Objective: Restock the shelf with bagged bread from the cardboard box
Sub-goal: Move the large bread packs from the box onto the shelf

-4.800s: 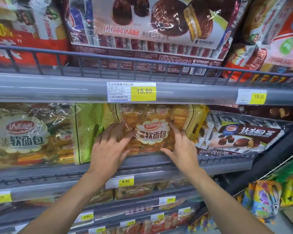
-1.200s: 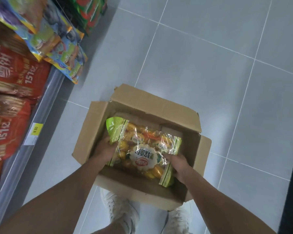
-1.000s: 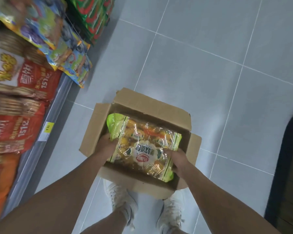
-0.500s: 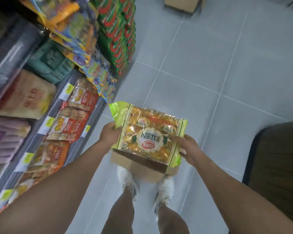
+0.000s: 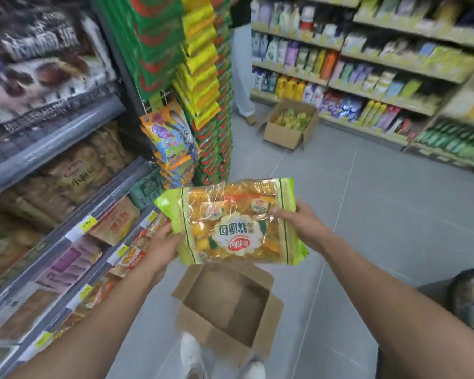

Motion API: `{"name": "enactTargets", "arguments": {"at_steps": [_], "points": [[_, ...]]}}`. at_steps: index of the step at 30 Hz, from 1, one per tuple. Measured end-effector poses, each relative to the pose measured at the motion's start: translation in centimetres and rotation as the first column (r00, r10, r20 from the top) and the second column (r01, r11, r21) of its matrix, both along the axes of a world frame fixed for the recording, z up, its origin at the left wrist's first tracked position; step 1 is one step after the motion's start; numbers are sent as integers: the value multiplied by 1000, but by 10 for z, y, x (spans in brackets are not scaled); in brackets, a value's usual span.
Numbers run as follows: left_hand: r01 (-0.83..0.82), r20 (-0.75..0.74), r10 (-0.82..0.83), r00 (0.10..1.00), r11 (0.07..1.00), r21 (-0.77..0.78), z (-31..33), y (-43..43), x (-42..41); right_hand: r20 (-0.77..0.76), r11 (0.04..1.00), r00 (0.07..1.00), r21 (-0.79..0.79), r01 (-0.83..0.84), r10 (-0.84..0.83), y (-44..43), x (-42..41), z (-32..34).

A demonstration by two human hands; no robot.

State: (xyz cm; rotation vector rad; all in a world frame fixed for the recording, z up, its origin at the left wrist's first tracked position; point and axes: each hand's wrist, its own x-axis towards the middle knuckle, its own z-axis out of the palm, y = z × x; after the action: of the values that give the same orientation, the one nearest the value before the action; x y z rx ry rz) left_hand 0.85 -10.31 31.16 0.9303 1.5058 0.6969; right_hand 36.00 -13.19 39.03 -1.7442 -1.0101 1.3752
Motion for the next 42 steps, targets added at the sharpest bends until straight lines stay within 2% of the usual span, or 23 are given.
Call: {"name": "enactTargets", "arguments": {"at_steps": [2,7,9,11,13,16,19,23,27,31,33,35,39,42], "points": [[-14,33,13,999,999,35,45,-10,5,97,994,993,87,-71,62,13,1,48],[-64,25,62,998,994,92,88,-5,-10,368,902,907,287,-321,206,40,-1,161],[-109,-63,120,991,981,161,104,-4,-17,531,836,805,291,-466,264,45,-9,201],[-81,-147,126,981,957,278,125,-4,-19,686,764,666,251,-595,294,52,-19,233],[36,-72,-8,997,913,407,152,-7,-12,816,682,487,166,-712,310,58,-30,262],[298,-73,-295,953,855,424,185,-11,12,911,589,273,42,-807,309,65,-45,294],[421,-65,-436,897,802,424,196,-11,41,937,533,160,-31,-846,309,65,-60,322],[369,-34,-409,912,781,504,212,-18,76,961,483,61,-81,-872,271,61,-73,348],[213,88,-313,946,803,557,209,-21,88,973,458,20,-89,-885,228,59,-82,356],[92,203,-235,951,837,539,202,-28,95,997,430,8,-27,-903,79,54,-87,353],[35,281,-197,939,870,492,196,-32,94,999,349,49,54,-936,-24,51,-86,351],[-9,359,-184,915,881,474,191,-37,88,987,315,114,144,-938,-110,52,-78,347],[-130,511,-117,852,897,422,188,-42,75,948,327,188,268,-906,-257,46,-56,329],[-240,616,-46,786,896,374,194,-43,70,935,371,271,340,-864,-227,37,-46,305]]}}
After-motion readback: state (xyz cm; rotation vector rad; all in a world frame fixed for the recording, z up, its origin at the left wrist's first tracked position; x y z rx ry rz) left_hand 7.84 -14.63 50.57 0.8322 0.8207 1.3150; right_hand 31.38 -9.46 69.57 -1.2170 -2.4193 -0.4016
